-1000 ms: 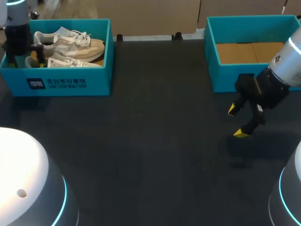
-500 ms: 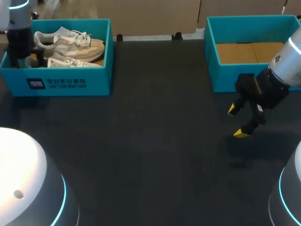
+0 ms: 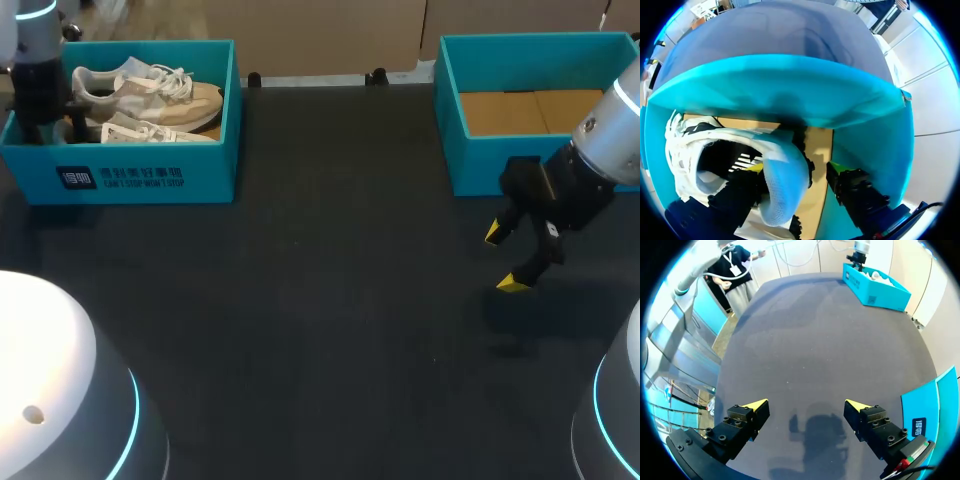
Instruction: Take the shoe out of the shoebox, open the shoe tongue, remove and reinsert the insole, then place the shoe into the shoebox
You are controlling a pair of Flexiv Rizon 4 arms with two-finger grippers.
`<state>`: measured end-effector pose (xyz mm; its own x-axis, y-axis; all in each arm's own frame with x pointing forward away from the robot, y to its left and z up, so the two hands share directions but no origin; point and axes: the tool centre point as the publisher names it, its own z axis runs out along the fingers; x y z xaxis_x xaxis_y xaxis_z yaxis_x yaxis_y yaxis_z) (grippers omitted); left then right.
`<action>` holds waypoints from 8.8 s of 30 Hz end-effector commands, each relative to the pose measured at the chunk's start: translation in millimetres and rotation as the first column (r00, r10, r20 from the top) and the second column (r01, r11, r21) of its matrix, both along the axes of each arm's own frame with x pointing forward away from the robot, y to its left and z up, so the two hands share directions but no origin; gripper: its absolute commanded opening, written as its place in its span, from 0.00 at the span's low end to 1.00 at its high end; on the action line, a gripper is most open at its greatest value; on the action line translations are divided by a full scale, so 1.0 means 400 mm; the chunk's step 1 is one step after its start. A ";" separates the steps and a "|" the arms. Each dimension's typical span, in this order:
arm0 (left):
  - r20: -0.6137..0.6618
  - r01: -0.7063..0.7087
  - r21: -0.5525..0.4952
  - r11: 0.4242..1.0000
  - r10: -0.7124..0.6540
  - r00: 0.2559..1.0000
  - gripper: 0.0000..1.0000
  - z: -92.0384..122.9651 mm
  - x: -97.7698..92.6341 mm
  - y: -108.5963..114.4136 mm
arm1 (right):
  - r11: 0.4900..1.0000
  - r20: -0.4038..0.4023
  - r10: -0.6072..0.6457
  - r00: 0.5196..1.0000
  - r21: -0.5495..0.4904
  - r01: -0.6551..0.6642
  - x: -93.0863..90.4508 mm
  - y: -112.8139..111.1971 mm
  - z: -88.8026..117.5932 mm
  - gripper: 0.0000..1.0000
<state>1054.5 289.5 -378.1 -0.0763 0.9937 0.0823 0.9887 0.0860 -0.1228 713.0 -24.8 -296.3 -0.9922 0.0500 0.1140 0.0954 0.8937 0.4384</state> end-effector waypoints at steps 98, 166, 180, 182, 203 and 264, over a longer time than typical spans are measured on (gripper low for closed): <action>0.146 -0.012 0.126 0.992 -0.006 0.989 0.00 0.586 -0.521 -0.303 | 1.000 0.002 -0.001 1.000 -0.002 0.001 -0.002 0.000 -0.001 1.00; 0.103 0.241 0.155 0.958 -0.258 0.961 0.00 0.139 -0.895 -0.783 | 1.000 0.002 -0.001 1.000 -0.002 0.001 -0.002 0.000 -0.001 1.00; 0.136 0.209 0.150 0.966 -0.230 0.964 0.00 0.058 -0.922 -0.912 | 1.000 0.002 -0.001 1.000 -0.002 0.001 -0.002 0.000 -0.001 1.00; 0.123 0.204 0.135 0.970 -0.221 0.967 0.00 0.054 -0.919 -0.916 | 1.000 0.002 -0.001 1.000 -0.002 0.001 -0.002 0.000 -0.001 1.00; 0.120 0.185 0.125 0.975 -0.200 0.972 0.00 0.020 -0.942 -0.960 | 1.000 0.002 -0.001 1.000 -0.002 0.001 -0.002 0.000 -0.001 1.00; 0.135 0.164 -0.132 0.978 -0.146 0.980 1.00 0.112 -0.920 -0.980 | 1.000 0.002 -0.001 1.000 -0.002 0.001 -0.002 0.000 -0.001 1.00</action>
